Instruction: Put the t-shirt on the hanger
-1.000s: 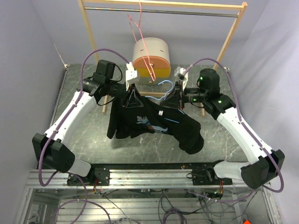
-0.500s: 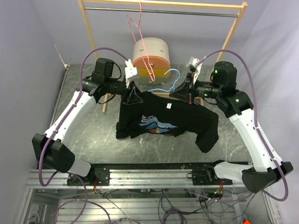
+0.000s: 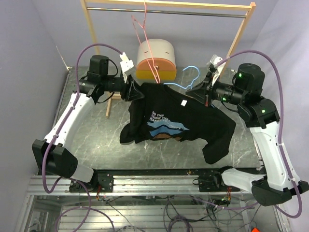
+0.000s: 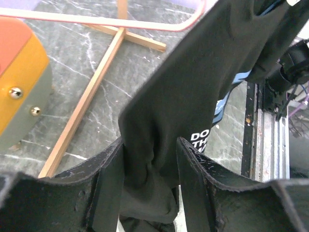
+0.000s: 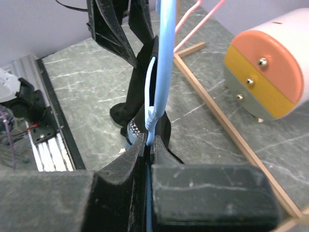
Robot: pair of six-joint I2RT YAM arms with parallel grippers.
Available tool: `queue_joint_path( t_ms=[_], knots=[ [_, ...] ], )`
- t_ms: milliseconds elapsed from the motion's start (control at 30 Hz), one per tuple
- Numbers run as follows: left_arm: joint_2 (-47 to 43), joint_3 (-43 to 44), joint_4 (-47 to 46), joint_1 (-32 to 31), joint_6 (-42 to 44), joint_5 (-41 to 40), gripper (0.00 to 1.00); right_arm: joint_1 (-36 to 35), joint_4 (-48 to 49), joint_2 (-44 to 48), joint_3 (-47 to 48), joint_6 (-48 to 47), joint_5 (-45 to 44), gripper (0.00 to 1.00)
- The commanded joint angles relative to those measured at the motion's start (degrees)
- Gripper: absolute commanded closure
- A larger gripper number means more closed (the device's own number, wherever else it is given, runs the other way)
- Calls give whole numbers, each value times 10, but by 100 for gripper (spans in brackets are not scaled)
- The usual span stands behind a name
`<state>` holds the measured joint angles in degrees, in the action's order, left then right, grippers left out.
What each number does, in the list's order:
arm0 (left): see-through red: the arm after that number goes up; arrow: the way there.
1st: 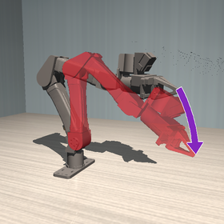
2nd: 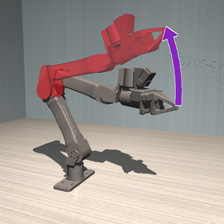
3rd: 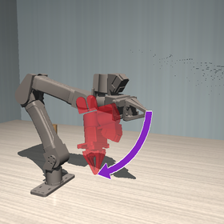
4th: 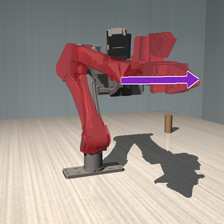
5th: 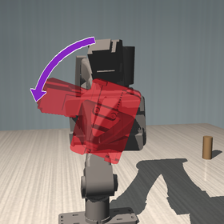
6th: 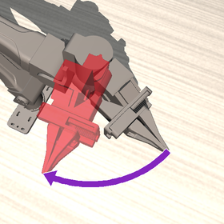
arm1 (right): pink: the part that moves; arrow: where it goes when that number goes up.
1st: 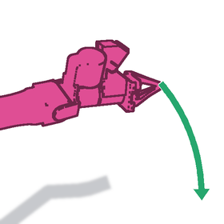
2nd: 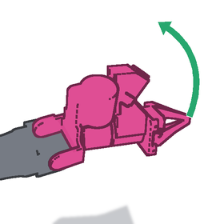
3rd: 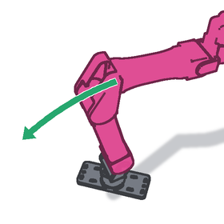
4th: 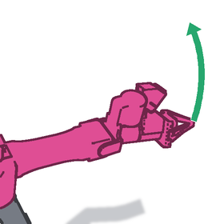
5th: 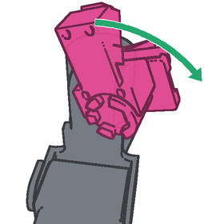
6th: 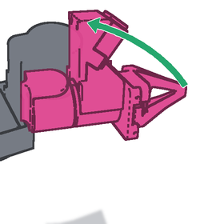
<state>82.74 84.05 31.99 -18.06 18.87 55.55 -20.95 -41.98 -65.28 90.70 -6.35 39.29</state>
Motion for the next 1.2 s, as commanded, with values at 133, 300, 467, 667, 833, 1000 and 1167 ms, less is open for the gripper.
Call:
queue_joint_path(
  t_ms=[133,300,467,667,833,1000,1167],
  knots=[
    [-15,28,-29,38,-21,22,44,8,-50,33,60,-12,-76,100],
    [-12,19,-43,51,-28,32,44,8,-82,41,75,-10,-62,100],
    [-13,8,-52,56,-27,33,45,8,-146,33,86,-5,-34,100],
    [-10,1,-41,60,-14,34,45,8,-178,60,49,-1,-72,100],
    [-5,-2,-33,61,-5,35,45,8,-183,79,-5,8,-111,100],
    [-4,-5,-26,62,5,35,45,8,-177,81,-27,33,-192,100],
    [-3,-8,-28,62,4,34,45,8,-136,57,9,58,-272,100]
  ],
)
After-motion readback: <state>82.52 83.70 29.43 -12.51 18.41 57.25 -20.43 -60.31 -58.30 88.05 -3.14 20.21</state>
